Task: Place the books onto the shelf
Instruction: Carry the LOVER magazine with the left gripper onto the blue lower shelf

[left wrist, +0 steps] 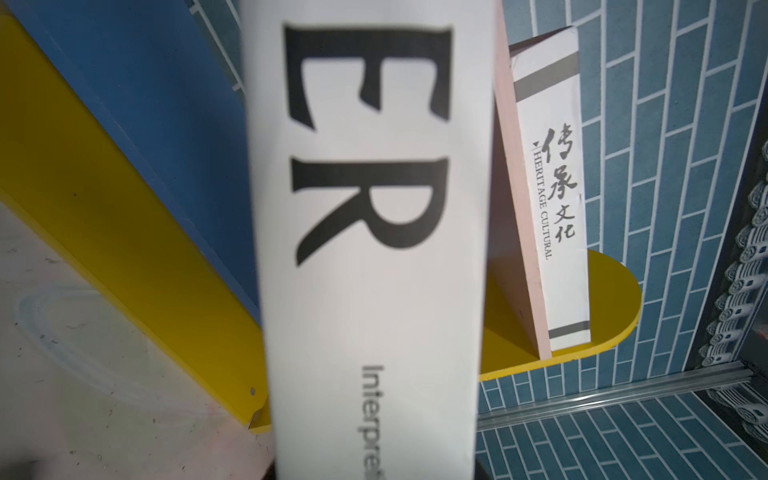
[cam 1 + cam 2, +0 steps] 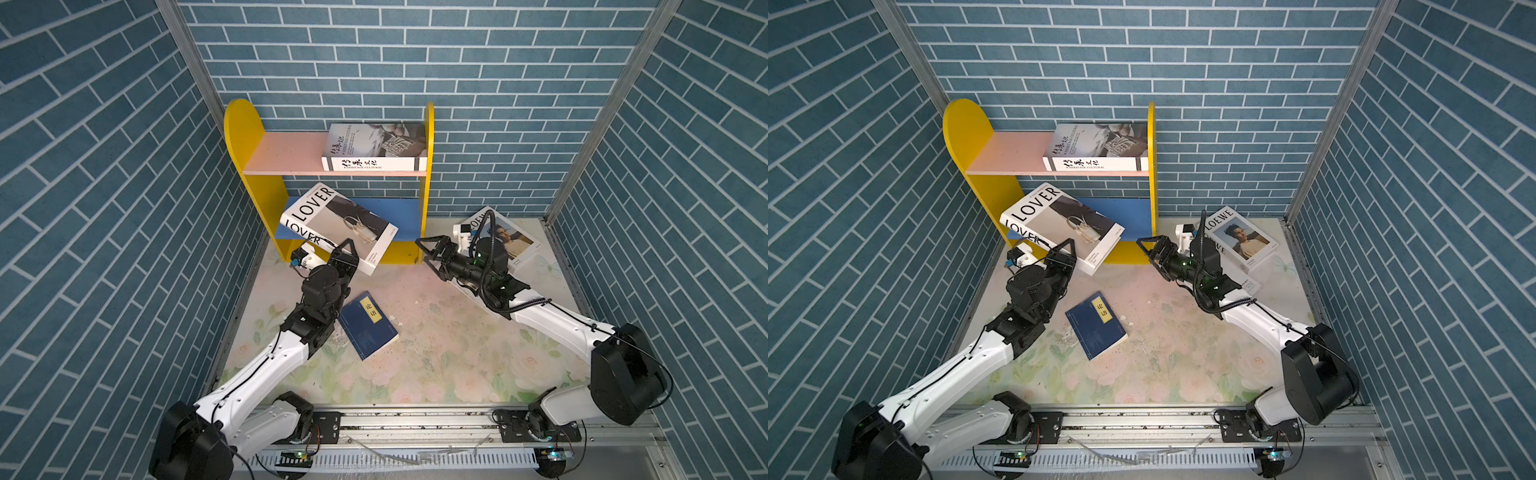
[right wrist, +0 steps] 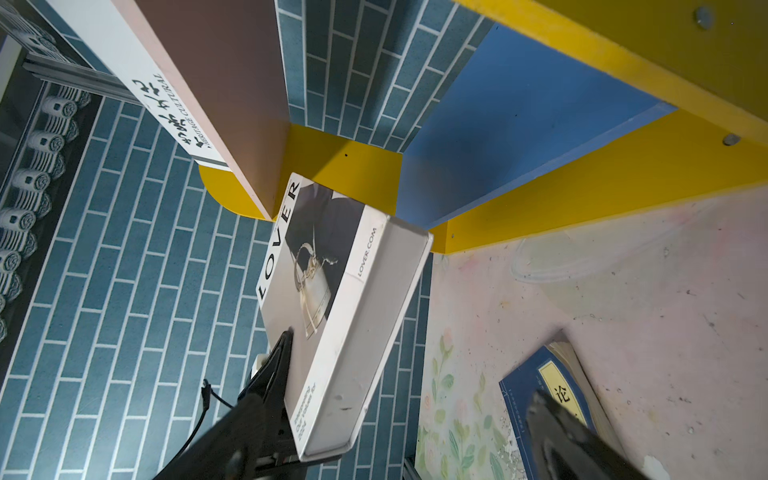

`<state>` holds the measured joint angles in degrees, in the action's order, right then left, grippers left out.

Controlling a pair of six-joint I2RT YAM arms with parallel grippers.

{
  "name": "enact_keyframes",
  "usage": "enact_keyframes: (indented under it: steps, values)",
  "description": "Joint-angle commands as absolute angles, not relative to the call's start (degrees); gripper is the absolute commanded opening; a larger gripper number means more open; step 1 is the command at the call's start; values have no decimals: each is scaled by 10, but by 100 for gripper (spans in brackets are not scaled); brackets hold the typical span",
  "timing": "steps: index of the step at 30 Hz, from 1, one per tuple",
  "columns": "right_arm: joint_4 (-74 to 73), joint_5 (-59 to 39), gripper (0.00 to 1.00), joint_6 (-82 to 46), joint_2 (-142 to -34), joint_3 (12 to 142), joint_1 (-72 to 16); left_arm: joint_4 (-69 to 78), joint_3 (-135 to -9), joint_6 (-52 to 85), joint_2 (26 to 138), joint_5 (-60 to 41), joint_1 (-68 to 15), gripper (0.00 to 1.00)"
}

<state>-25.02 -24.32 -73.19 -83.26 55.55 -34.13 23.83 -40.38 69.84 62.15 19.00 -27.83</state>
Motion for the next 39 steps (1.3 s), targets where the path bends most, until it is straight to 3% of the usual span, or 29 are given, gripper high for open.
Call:
enact_keyframes:
  steps: [1, 8, 11, 18, 32, 39]
  values:
    - [-220, -231, 98, -712, -817, 577, -331, 344, -424, 704, 655, 191, -257, 35]
    - [-155, -219, 98, -673, -806, 603, -307, 424, -465, 740, 758, 140, -214, 33]
    - [-117, -208, 98, -651, -809, 624, -297, 387, -481, 738, 764, 148, -212, 33]
    - [-122, -229, 98, -652, -852, 662, -277, 430, -526, 737, 841, 131, -202, 33]
    - [-56, -226, 98, -618, -841, 689, -246, 509, -677, 784, 1061, 120, -205, 36]
    - [-14, -215, 98, -602, -813, 682, -222, 478, -717, 788, 1109, 150, -228, 37]
